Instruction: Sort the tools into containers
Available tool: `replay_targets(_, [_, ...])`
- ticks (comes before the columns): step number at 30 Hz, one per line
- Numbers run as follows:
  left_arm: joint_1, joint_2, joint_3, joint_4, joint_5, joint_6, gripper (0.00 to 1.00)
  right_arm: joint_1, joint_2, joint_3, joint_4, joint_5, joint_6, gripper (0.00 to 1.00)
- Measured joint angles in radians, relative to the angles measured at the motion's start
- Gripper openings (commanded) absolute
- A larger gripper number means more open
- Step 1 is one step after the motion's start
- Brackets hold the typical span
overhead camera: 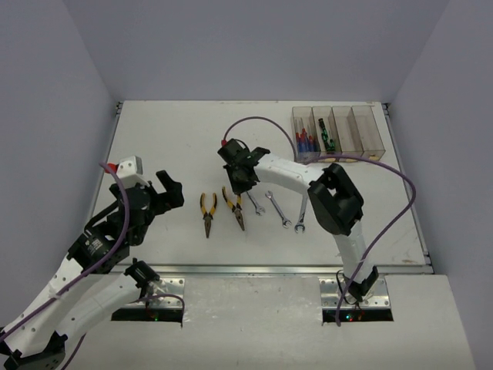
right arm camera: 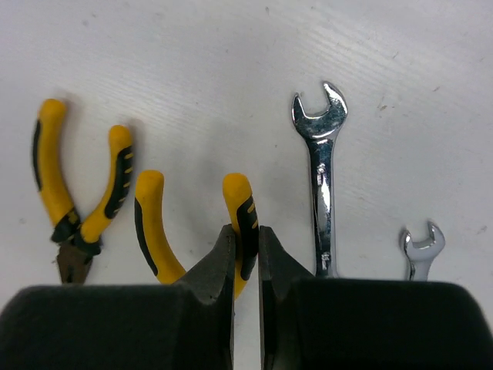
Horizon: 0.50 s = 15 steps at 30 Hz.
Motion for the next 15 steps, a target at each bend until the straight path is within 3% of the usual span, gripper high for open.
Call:
replay_targets(7, [0.000, -0.023, -0.002, 0.000, 0.000, 0.000, 1.00, -0.144, -0.177, -0.012, 0.001, -0.022, -0.027, 0.00])
replay_targets(15, [0.000, -0.031, -0.006, 0.007, 0.003, 0.000, 1.00, -0.550, -0.248, 0.065, -0.025, 0.117, -0.143, 0.00])
